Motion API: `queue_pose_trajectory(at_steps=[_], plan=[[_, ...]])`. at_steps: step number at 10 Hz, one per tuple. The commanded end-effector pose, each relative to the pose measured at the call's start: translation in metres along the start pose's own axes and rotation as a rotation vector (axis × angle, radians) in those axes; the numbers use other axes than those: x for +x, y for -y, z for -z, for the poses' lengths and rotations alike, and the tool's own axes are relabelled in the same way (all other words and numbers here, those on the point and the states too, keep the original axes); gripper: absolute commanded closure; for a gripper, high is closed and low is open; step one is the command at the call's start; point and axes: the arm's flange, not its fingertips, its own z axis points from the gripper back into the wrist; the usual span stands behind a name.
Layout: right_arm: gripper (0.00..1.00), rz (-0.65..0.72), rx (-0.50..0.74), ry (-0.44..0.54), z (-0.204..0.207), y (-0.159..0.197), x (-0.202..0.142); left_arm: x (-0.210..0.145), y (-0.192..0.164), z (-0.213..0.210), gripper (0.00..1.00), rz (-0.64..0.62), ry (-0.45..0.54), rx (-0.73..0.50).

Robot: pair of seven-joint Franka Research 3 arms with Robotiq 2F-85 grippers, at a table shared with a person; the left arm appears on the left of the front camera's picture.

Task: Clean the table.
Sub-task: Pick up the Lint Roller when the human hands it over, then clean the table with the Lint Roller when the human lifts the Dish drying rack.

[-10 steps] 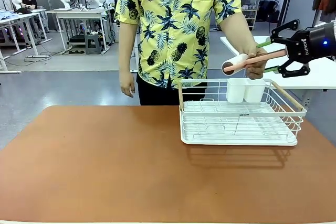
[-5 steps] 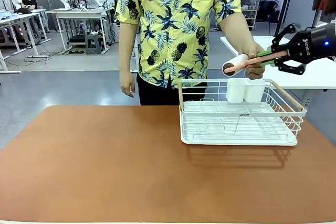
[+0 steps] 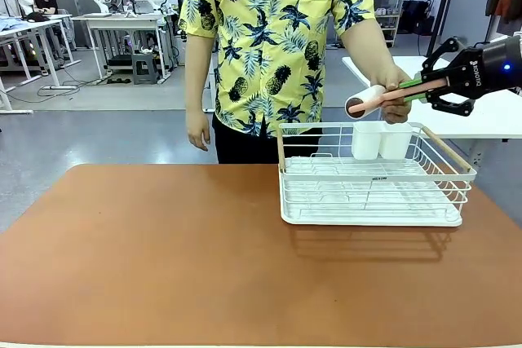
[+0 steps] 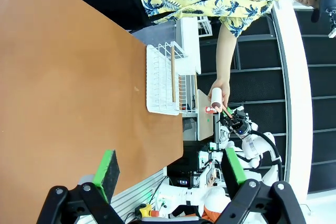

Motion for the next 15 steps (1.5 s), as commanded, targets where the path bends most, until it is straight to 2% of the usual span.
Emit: queue_pose_trajectory(at_steps=[1, 15], plan=[[1.0, -0.001, 0.001, -0.002, 0.0, -0.0004, -0.0005, 0.0011, -0.0004, -0.0027, 0.0, 0.014, 0.005, -0.026], [1.0, -0.001, 0.001, -0.002, 0.0, -0.0004, -0.0005, 0.0011, -0.0004, -0.0027, 0.0, 0.014, 0.005, -0.026]])
